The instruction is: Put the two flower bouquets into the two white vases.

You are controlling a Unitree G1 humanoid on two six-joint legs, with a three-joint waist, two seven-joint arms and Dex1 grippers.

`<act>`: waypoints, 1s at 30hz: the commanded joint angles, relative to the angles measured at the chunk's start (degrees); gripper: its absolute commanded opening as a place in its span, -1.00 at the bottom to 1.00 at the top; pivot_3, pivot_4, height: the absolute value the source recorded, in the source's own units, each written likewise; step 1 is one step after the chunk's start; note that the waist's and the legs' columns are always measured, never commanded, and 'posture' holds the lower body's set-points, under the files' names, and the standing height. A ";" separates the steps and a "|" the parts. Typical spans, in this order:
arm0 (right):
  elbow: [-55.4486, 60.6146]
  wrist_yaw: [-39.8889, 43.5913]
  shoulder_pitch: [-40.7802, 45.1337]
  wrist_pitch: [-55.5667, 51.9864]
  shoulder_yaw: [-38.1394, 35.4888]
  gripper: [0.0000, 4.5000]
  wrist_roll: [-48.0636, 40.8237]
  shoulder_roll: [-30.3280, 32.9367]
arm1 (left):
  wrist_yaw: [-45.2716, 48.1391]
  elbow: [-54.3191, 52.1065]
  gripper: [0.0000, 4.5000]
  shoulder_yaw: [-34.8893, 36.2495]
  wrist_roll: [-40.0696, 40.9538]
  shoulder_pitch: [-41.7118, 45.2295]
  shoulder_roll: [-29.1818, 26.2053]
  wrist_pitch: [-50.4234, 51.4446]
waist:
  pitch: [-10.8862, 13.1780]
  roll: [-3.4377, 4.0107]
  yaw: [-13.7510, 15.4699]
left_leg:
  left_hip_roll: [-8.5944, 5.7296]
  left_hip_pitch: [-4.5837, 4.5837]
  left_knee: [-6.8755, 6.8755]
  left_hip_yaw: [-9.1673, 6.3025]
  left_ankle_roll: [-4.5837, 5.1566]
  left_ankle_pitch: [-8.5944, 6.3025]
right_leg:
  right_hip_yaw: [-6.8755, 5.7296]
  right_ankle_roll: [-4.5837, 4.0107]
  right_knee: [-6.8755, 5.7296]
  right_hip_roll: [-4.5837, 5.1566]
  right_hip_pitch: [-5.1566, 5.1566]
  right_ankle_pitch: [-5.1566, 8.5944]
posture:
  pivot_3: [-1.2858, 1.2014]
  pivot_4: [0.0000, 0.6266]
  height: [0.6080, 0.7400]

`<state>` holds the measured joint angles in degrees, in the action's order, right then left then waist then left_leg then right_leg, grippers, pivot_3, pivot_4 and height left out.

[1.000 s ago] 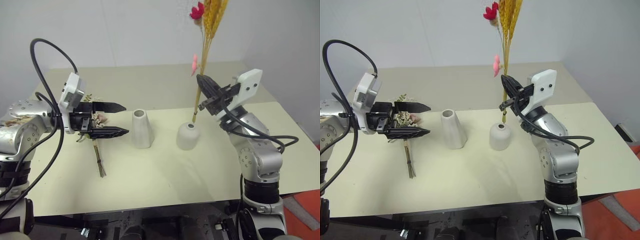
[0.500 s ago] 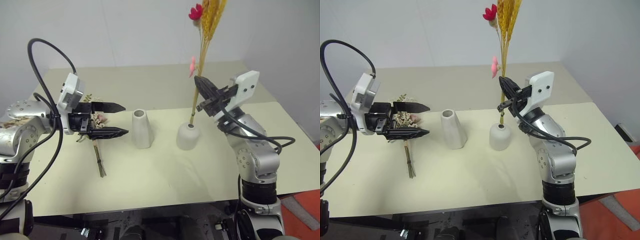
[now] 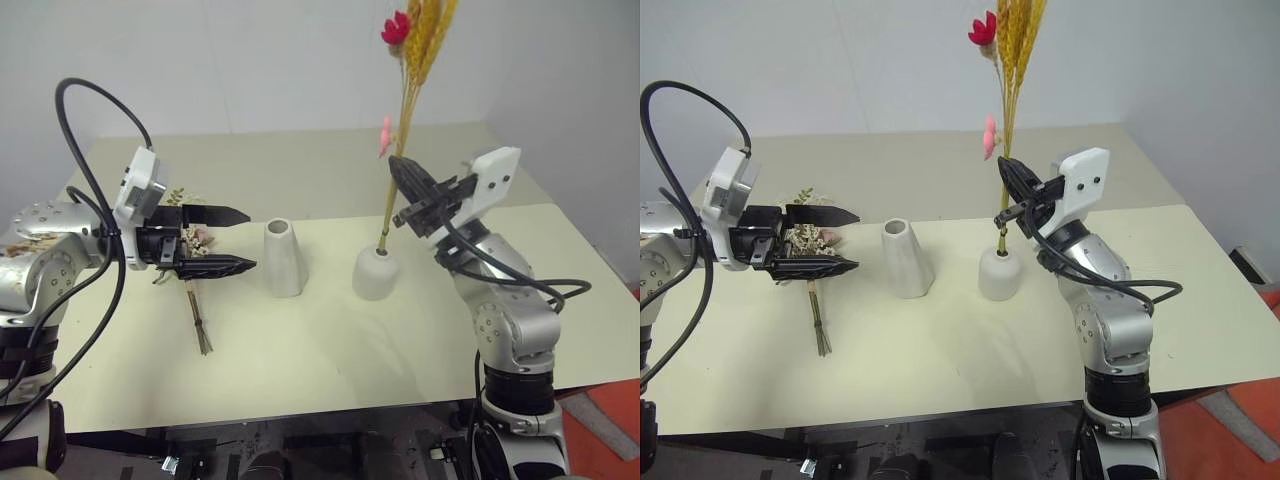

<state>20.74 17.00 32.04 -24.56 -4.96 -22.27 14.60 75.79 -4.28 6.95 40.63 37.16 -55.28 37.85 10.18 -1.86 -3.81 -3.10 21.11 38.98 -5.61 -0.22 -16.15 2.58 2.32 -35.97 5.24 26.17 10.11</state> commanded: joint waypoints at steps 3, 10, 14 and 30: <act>2.26 -0.63 0.90 0.52 -0.35 -0.99 -0.35 -0.15 | 0.22 -0.81 1.00 2.21 0.34 0.09 -1.31 -0.17 | 0.00 0.00 -0.08 | 0.00 0.00 0.00 0.00 0.00 0.00 | 0.00 0.00 0.00 0.00 0.00 0.00 | 0.03 -0.52 1.00; 3.72 -2.06 3.57 0.27 -1.24 -0.99 -1.45 -0.48 | 0.32 -0.93 1.00 2.07 0.55 0.25 -1.34 -0.01 | 0.00 0.00 -0.05 | 0.02 -0.01 0.00 0.00 0.00 0.00 | 0.00 0.00 -0.01 -0.01 0.00 0.00 | 0.03 -0.52 1.00; 5.28 -2.59 3.89 -0.71 -1.32 -0.99 -2.56 -0.53 | 0.59 -0.94 1.00 2.00 0.59 0.15 -1.40 0.03 | 0.00 0.00 -0.02 | 0.00 0.01 0.00 -0.01 0.00 0.00 | 0.00 0.00 0.01 0.01 0.00 0.00 | 0.03 -0.52 1.00; 4.67 -3.26 -0.50 -1.34 -1.11 -0.99 -3.14 -0.44 | 0.82 -0.96 1.00 2.06 0.10 -0.46 -1.63 -0.28 | 0.00 0.00 -0.07 | 0.01 -0.01 0.00 0.00 0.00 0.00 | 0.00 0.00 -0.02 -0.01 0.00 0.00 | 0.03 -0.52 1.00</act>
<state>24.14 13.67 31.17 -26.61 -5.18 -24.99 14.09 76.49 -4.03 6.95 40.56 36.71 -55.82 37.78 10.18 -1.86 -3.88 -3.09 21.10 38.98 -5.61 -0.22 -16.15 2.58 2.32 -35.98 5.24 26.17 10.11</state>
